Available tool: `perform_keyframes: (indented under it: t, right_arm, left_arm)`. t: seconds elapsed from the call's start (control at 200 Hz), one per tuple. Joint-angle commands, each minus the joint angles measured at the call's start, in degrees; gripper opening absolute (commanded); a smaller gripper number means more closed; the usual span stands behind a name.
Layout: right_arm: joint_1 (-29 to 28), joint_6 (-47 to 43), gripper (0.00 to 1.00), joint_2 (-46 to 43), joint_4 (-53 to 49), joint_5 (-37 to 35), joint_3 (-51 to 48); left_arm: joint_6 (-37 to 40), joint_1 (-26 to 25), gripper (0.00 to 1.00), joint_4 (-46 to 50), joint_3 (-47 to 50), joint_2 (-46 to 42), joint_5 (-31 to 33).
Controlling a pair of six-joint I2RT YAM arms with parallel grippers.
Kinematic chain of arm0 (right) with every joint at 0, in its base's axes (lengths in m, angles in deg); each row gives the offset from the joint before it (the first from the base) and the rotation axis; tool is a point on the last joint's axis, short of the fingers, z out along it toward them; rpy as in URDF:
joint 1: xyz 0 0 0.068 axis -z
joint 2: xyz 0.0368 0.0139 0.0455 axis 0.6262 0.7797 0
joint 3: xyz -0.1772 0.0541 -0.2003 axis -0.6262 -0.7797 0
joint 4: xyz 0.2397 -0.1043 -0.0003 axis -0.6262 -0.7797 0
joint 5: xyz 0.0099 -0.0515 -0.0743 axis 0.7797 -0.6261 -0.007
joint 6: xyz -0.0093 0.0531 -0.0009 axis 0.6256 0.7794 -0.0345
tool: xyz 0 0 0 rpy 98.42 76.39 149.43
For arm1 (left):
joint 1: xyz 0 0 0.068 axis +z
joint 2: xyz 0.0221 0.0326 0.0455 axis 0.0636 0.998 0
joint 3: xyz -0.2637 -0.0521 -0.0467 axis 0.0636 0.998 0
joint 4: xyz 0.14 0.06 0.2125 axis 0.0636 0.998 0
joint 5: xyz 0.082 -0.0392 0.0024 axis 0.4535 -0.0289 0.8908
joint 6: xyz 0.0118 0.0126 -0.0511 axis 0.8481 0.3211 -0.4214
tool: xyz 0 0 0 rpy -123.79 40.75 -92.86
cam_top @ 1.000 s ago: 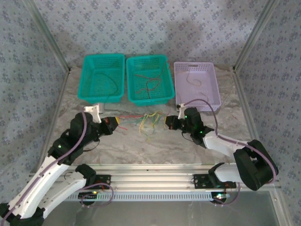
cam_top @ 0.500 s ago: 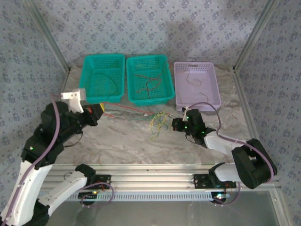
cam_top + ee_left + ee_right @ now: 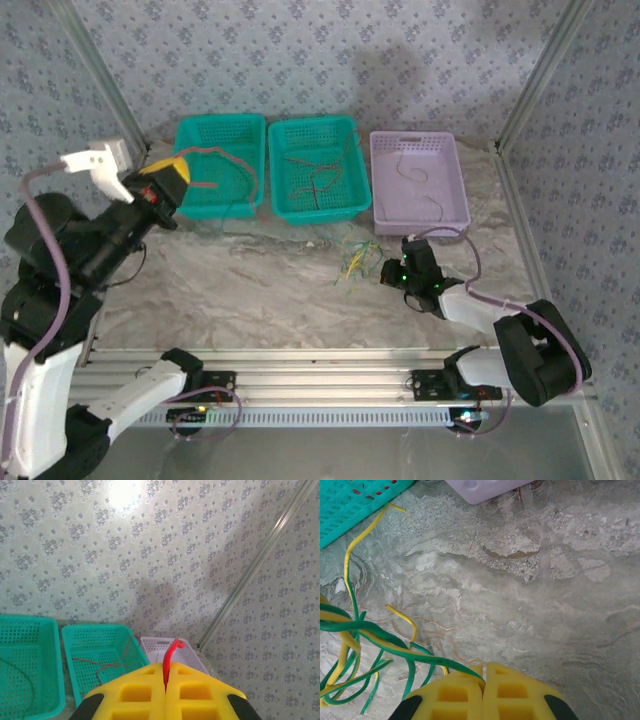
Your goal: Untangle the cables
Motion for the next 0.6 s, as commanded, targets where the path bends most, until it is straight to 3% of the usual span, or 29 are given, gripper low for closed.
perform_keyframes:
  t: [0.0,0.3,0.42,0.595]
  right_arm:
    - [-0.77,-0.08,0.00,-0.39,-2.93,-2.01,-1.48]
    - [-4.18,-0.95,0.00,-5.85,-0.81,-1.23,-2.44]
    - [-5.46,-1.61,0.00,-10.24,-1.82,-1.28,-2.71]
    - [-7.38,-1.69,0.00,-15.32,-2.91,-1.13,-2.84]
  left_arm:
    - [2.10,0.22,0.00,-5.37,-1.90,6.12,-2.19]
    - [4.49,0.29,0.00,-13.47,-2.56,21.73,-1.78]
    - [2.67,3.47,0.00,-15.97,-2.59,28.77,-2.96]
    - [4.91,3.49,0.00,-18.53,-4.85,40.17,-2.34]
